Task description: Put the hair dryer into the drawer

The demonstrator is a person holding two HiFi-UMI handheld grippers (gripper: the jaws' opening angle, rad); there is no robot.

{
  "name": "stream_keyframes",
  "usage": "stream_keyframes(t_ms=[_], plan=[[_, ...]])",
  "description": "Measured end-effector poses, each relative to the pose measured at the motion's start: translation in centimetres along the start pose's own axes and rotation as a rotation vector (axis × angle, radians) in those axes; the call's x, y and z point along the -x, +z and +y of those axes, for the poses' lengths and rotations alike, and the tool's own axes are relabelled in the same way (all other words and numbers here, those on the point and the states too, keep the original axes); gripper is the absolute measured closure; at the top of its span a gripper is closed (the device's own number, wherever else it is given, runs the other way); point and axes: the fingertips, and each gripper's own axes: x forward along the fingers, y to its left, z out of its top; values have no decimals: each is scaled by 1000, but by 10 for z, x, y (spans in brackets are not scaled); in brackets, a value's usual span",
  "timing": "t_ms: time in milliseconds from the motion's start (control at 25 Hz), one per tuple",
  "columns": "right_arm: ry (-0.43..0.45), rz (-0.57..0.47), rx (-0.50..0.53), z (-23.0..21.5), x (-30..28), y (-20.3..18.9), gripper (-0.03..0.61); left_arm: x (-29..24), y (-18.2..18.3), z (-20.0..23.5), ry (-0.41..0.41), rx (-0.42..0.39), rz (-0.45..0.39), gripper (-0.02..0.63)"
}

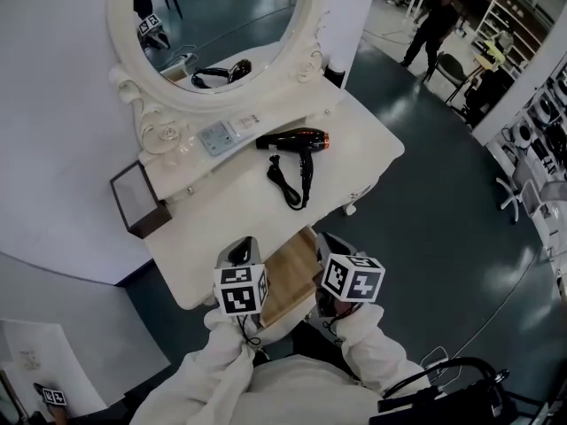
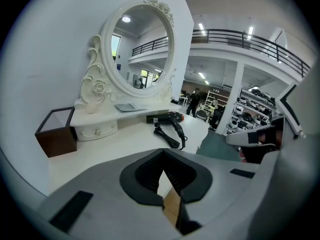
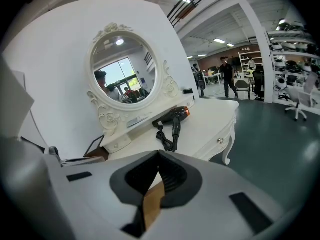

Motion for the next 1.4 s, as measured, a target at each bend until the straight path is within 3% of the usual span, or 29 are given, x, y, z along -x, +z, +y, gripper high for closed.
stream_keyframes(t_ms=[320,760,1120,1320,1400], plan=[[22,-15,39,-17,-23,36,517,-42,34,-13,-17,-33,0,612],[52,-27,66,-55,-108,96,516,-134,89,-14,1,39,-25,612],[90,29,44,-76,-172,107,515,-192,77,2,74,80,24,612],[98,64,34,-83,-194,104,512,-213,60,4,71,122,73,606],[108,82,31,-84,-202,102,466,-221,53,4,71,137,94,581]])
